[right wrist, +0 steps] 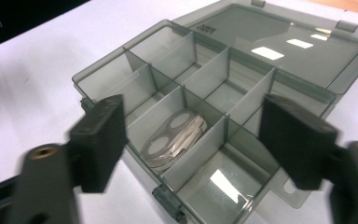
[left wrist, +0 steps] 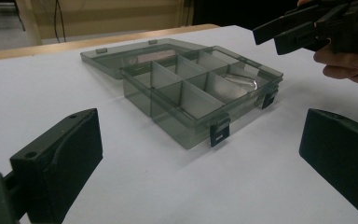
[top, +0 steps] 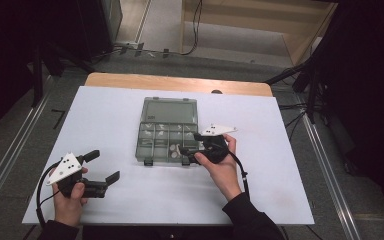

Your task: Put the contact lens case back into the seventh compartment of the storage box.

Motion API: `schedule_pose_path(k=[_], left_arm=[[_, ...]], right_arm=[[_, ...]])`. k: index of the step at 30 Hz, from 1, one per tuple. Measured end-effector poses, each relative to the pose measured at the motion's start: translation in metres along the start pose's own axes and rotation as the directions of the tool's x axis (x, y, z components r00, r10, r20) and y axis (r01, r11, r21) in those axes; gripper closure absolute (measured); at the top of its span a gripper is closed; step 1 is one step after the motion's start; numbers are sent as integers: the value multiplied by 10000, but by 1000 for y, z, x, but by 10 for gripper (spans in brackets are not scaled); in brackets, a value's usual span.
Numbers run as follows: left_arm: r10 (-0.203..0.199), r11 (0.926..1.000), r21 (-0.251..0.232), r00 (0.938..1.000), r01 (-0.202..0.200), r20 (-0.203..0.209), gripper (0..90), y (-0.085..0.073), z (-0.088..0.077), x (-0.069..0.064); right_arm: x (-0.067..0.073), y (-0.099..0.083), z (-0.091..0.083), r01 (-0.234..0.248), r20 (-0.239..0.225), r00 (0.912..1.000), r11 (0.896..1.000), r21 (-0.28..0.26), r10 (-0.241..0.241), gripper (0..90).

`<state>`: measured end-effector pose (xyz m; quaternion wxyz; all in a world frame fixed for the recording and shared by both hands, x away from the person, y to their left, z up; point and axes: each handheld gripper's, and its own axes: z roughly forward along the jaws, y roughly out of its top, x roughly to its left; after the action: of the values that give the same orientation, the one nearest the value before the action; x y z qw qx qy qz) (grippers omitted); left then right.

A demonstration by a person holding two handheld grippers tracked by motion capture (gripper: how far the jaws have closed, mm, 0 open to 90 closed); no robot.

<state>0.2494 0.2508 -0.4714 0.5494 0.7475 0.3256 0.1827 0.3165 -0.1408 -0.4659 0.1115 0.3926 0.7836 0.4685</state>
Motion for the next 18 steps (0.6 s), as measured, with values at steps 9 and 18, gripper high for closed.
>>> schedule_pose_path(k=[9, 18], left_arm=[[188, 9998, 95, 9996, -190, 202, 0, 12, 8, -3], [234, 9996, 157, 9989, -241, 416, 0, 23, 19, -3]], right_arm=[[-9, 1, -9, -218, -43, 9998, 9995, -229, 217, 80], [-14, 1, -14, -311, -87, 9995, 9990, -327, 308, 0]])
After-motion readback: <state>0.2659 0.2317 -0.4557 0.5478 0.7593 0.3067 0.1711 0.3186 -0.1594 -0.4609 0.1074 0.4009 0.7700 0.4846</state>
